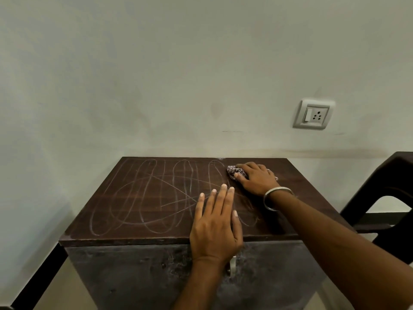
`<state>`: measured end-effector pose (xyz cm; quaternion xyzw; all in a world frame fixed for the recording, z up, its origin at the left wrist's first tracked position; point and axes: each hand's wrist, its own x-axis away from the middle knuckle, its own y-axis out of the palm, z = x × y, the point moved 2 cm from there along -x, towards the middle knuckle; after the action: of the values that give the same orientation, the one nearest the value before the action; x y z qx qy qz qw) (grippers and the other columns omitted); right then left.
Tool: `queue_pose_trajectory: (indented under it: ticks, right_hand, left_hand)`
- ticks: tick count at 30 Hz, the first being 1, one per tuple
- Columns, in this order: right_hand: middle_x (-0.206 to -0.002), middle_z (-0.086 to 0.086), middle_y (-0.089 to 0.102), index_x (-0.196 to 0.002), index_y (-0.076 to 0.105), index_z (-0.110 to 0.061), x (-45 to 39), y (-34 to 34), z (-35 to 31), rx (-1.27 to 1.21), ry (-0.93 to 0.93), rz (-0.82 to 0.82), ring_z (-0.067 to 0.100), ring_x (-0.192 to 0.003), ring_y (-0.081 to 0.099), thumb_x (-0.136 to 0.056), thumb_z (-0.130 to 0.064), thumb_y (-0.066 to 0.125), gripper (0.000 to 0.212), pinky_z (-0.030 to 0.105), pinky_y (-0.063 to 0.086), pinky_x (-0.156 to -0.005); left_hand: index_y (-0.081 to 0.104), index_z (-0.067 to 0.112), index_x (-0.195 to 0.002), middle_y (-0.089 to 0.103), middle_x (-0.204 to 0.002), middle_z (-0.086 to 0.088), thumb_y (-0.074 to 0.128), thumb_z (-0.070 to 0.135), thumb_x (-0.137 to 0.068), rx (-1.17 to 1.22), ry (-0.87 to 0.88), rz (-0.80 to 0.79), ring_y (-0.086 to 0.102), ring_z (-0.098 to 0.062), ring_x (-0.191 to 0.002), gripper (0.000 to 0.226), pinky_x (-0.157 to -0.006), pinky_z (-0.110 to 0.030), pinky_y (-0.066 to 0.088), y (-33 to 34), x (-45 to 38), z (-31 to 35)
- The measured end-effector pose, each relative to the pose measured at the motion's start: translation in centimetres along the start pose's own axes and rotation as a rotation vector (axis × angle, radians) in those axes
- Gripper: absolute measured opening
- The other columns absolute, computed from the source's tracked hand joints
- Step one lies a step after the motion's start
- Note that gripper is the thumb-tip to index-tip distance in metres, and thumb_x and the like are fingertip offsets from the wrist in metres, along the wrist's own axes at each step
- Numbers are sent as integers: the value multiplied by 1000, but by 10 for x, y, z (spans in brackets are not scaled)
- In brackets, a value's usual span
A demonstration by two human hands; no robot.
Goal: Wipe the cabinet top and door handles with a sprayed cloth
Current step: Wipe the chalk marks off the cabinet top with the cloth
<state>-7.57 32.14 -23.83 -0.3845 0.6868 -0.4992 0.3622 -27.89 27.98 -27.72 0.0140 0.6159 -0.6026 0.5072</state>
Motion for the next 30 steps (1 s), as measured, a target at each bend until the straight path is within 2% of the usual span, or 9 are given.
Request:
queue_pose_trajectory:
  ticks: [8,12,17,21,24,30]
  right_hand:
    - [-152,-5,32,-143,33,-40,17,-20,61,47,196,-7,27,-140,26,-95,-56,34,51,50,19,-115]
    - [-151,-6,33,-142,35,-40,20,-14,44,45,176,25,28,-140,26,-95,-55,36,49,51,17,-114]
    - [-149,-8,34,-141,35,-42,27,2,-3,18,7,10,26,-140,25,-95,-55,36,48,53,14,-115]
    - [-147,-8,36,-141,35,-42,32,3,-11,17,-41,27,24,-139,27,-95,-54,35,48,51,14,-116]
    - [-148,-7,35,-142,34,-41,33,-1,2,22,-21,10,25,-139,27,-96,-54,36,48,51,17,-115]
    - [-151,-6,32,-143,31,-42,44,-17,53,51,135,7,25,-140,25,-96,-55,35,50,51,17,-115]
  left_hand:
    - [48,18,-143,49,-146,0,39,34,-91,-2,6,11,48,-18,-133,55,-113,-45,26,2,1,0]
    - [48,18,-142,50,-146,0,39,35,-91,-9,12,13,48,-19,-133,55,-113,-45,26,2,1,0]
    - [48,18,-142,50,-146,-1,38,35,-91,-16,8,2,48,-18,-133,54,-114,-45,26,2,1,-1]
    - [47,18,-142,49,-146,-1,38,35,-92,-10,-5,-9,47,-18,-134,54,-115,-45,27,2,1,0]
    - [47,18,-143,49,-146,-1,39,34,-91,-10,-5,-10,46,-17,-134,55,-115,-44,25,2,1,-1]
    - [48,17,-142,50,-145,-1,40,34,-91,-6,3,11,48,-18,-133,55,-114,-45,26,1,1,0]
